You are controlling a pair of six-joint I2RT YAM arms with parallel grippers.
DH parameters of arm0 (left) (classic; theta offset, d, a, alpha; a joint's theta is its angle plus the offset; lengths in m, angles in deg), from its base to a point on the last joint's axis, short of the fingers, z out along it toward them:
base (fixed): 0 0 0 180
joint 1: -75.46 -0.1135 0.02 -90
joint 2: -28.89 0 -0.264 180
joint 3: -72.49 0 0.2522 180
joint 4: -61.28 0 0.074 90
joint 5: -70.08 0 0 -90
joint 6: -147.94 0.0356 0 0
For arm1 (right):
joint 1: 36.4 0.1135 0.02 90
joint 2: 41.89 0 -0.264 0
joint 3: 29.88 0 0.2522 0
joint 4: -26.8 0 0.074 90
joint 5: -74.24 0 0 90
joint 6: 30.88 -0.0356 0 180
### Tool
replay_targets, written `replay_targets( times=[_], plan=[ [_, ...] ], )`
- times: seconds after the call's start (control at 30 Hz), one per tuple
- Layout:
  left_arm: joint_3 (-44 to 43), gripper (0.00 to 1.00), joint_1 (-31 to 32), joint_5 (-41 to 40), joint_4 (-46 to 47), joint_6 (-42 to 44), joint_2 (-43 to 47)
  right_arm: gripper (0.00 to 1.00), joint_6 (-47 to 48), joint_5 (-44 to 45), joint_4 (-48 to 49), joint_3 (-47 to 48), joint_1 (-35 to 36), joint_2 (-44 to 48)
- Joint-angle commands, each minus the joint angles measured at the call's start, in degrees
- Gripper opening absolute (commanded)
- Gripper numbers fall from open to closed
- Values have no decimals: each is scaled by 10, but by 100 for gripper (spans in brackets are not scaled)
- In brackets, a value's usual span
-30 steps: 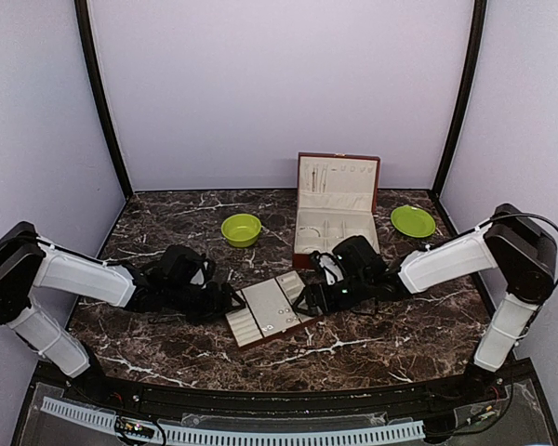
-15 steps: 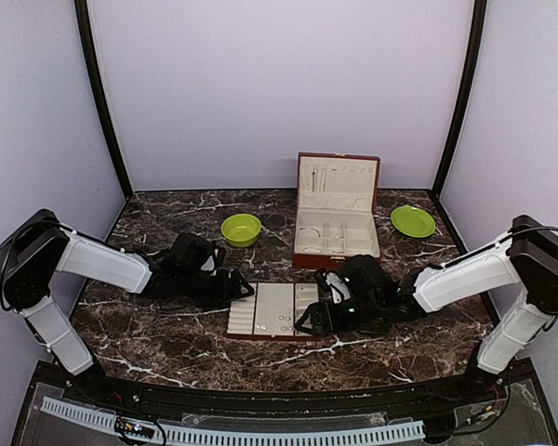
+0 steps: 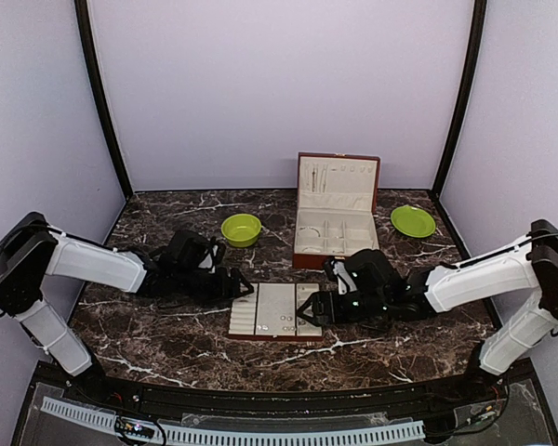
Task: Organize the mixed jewelry
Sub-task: Adjust the compartment layer at the center of the board, then pick up the earring from the corner of the board.
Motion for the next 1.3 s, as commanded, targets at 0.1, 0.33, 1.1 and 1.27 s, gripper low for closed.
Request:
replay_targets(
  times=[0.1,0.33,1.1,1.27],
  plan=[
    [3,83,2,-76,-72,38,95,90,0,79,-47,-4,3,83],
    [46,83,1,-109,-137,41,192,90,17,134,-110,-14,1,146],
    [105,60,-108,-183,-412,11,333,87,-12,169,-209,-7,-80,181],
    [138,53,-110,-225,-453,-64,375,87,0,159,-193,-10,-91,175]
  ],
)
